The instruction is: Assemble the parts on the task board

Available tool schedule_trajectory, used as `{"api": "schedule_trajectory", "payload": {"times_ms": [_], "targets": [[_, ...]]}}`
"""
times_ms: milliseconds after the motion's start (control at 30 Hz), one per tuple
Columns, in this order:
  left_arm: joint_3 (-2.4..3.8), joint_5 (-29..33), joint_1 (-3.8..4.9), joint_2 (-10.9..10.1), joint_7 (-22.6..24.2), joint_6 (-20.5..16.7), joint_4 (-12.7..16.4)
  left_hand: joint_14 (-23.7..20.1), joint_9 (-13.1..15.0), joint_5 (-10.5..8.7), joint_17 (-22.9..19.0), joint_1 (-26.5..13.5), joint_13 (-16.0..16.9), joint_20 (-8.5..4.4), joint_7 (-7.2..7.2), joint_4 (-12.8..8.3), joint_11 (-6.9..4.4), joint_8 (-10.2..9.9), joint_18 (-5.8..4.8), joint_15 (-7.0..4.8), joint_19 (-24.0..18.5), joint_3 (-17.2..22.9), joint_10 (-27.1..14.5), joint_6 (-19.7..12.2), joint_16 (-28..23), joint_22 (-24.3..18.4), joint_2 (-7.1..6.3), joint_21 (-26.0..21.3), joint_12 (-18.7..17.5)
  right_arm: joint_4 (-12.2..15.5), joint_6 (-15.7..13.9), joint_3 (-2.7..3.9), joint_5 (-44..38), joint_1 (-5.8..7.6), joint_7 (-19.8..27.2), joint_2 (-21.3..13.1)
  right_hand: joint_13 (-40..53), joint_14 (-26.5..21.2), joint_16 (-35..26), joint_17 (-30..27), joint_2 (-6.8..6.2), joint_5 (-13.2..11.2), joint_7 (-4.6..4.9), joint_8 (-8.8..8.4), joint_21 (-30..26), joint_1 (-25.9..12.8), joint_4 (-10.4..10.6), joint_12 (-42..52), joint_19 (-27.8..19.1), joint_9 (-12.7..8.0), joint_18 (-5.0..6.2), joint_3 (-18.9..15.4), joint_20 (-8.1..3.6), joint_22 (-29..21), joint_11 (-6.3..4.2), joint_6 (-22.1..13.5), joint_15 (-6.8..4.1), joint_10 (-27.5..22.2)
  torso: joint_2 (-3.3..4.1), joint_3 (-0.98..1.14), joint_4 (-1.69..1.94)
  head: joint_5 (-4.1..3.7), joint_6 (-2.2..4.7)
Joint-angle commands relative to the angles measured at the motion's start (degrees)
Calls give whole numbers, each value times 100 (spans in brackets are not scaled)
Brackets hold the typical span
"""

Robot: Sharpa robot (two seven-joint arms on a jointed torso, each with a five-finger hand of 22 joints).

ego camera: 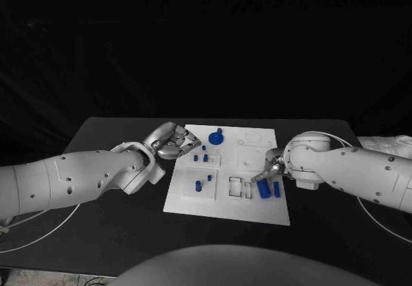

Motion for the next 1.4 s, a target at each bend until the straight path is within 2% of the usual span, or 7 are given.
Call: {"api": "schedule_trajectory", "payload": {"times_ms": [33,200,300,533,900,1167,1400], "targets": [[4,-27,-3,19,-10,106,3,593,8,29,1507,-52,1332,3,-36,-2,-21,19,1,-36,109,-25,433,6,14,1333,-6,-23,-33,-5,128,-4,89,-10,-10,1,1509,596,20,1505,33,315,-40,124,-71,187,-156,22,-29,352,48,112,-17,977,-44,-163,-64,588,3,1,-3,-1,-1],[4,-29,-7,34,-20,119,-2,593,8,31,1507,-45,1331,2,-38,-6,-22,21,2,-37,106,-27,431,6,14,1332,-8,-25,-34,-6,21,-4,210,-11,0,-7,1509,596,20,1505,9,1016,-53,245,-125,249,-325,22,-51,815,58,370,-32,967,-59,-363,-72,588,1,2,-2,15,-1],[4,-31,-9,38,-28,127,-4,593,9,37,1507,-27,1327,1,-41,-15,-25,24,1,-39,108,-28,428,3,14,1333,-10,-24,-37,-11,-91,-3,364,-12,9,-14,1509,596,20,1505,-6,1111,-57,261,-140,234,-351,22,-56,914,59,431,-30,963,-64,-397,-76,588,-2,1,-5,30,-1],[4,-32,-12,27,-44,132,-3,593,9,37,1507,-27,1327,1,-41,-15,-25,24,1,-39,108,-28,428,3,14,1333,-10,-24,-37,16,-321,-2,947,9,-54,-61,1509,596,20,1505,-8,1134,-54,271,-249,187,-344,22,-115,992,83,471,-31,930,-64,-414,-77,588,0,2,1,65,-1],[4,-33,-12,15,-69,145,-11,593,10,45,1507,-9,1326,-1,-41,-21,-27,26,2,-41,108,-30,427,-1,14,1332,-11,-24,-38,128,-654,1,1805,171,-103,-125,1509,596,20,1505,1,979,-28,211,-420,82,-314,22,-205,1104,118,545,-25,879,-46,-511,-67,588,-6,-3,-3,113,-1],[4,-33,-12,-10,-88,150,-9,593,10,45,1507,-9,1326,-1,-41,-21,-27,26,2,-41,108,-30,427,-1,14,1332,-11,-24,-38,283,-913,2,2354,221,-117,-129,1509,596,20,1505,21,793,59,11,-889,17,-325,22,-482,1125,204,645,32,745,32,-682,2,588,-3,-1,-4,195,-1],[4,-36,-12,-7,-96,160,-9,593,10,49,1507,0,1325,-1,-41,-23,-28,27,1,-42,108,-29,425,-4,14,1333,-9,-24,-39,428,-955,-1,2550,227,-102,-107,1509,596,20,1505,46,694,109,-127,-1161,14,-364,22,-645,1093,251,704,78,675,80,-750,48,588,-5,-8,-3,184,-1]]}}
